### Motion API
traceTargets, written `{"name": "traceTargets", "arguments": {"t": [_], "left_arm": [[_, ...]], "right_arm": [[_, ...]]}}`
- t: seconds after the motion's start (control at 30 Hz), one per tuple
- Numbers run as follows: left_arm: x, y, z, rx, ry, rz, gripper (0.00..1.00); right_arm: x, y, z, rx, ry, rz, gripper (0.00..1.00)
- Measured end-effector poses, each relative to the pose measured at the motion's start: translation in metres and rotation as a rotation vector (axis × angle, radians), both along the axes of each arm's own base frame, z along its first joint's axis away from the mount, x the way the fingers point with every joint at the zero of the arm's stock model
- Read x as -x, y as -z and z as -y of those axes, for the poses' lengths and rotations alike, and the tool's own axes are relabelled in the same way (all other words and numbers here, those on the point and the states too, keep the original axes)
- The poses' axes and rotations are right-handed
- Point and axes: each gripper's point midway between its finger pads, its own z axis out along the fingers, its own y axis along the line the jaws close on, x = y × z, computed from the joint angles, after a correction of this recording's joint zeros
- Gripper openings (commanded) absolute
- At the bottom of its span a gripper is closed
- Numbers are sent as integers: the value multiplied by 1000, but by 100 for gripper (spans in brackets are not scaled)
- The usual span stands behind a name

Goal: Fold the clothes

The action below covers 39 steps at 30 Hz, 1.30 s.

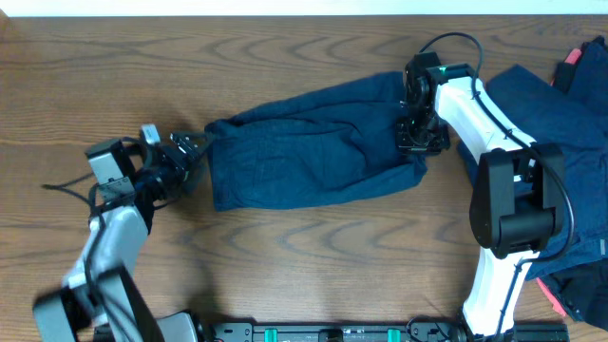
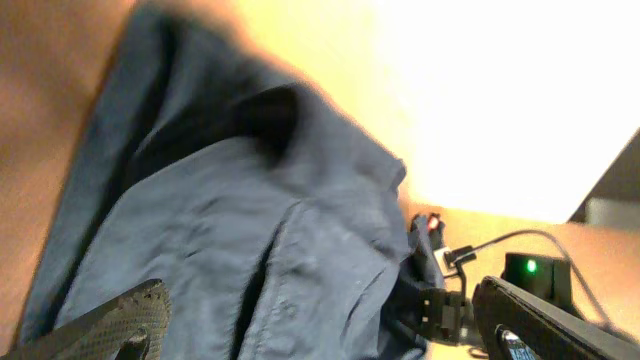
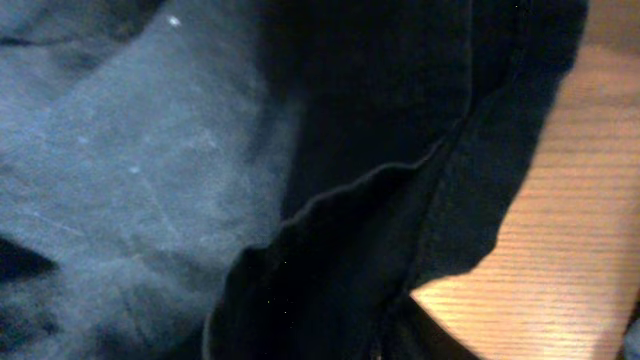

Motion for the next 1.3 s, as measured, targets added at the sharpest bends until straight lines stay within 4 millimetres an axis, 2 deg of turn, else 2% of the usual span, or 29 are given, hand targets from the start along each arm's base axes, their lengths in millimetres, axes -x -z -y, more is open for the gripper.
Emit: {"name": "traceTargets", "arguments": {"t": [0.03, 0.13, 0.2, 0.37, 0.5, 0.57, 0.67, 0.93, 1.3], "left_arm": [[-1, -9, 1, -36, 6, 41, 98], [-3, -28, 8, -157, 33, 142, 98], [-4, -29, 16, -230, 62, 178, 98], [-11, -11, 25, -450, 119, 217, 98], [-22, 1, 19, -638, 146, 266, 98], [-29, 2, 15, -700, 148, 298, 98], [-38, 5, 8, -767, 144, 329, 98], [-42, 35, 4, -805, 174, 286, 98], [-49, 20, 18, -745, 204, 383, 98]], "right_arm": [[-3, -2, 0, 0, -1, 13, 99], [-9, -9, 1, -4, -3, 55, 99], [-15, -22, 0, -12, -2, 102, 99], [-24, -61, 2, -31, 7, 217, 99], [-26, -87, 7, -41, 20, 285, 99], [-26, -92, 8, -43, 21, 299, 99], [-24, -94, 8, -43, 21, 297, 99], [-22, -94, 8, -42, 29, 285, 99], [-22, -94, 8, -43, 39, 284, 99]]}}
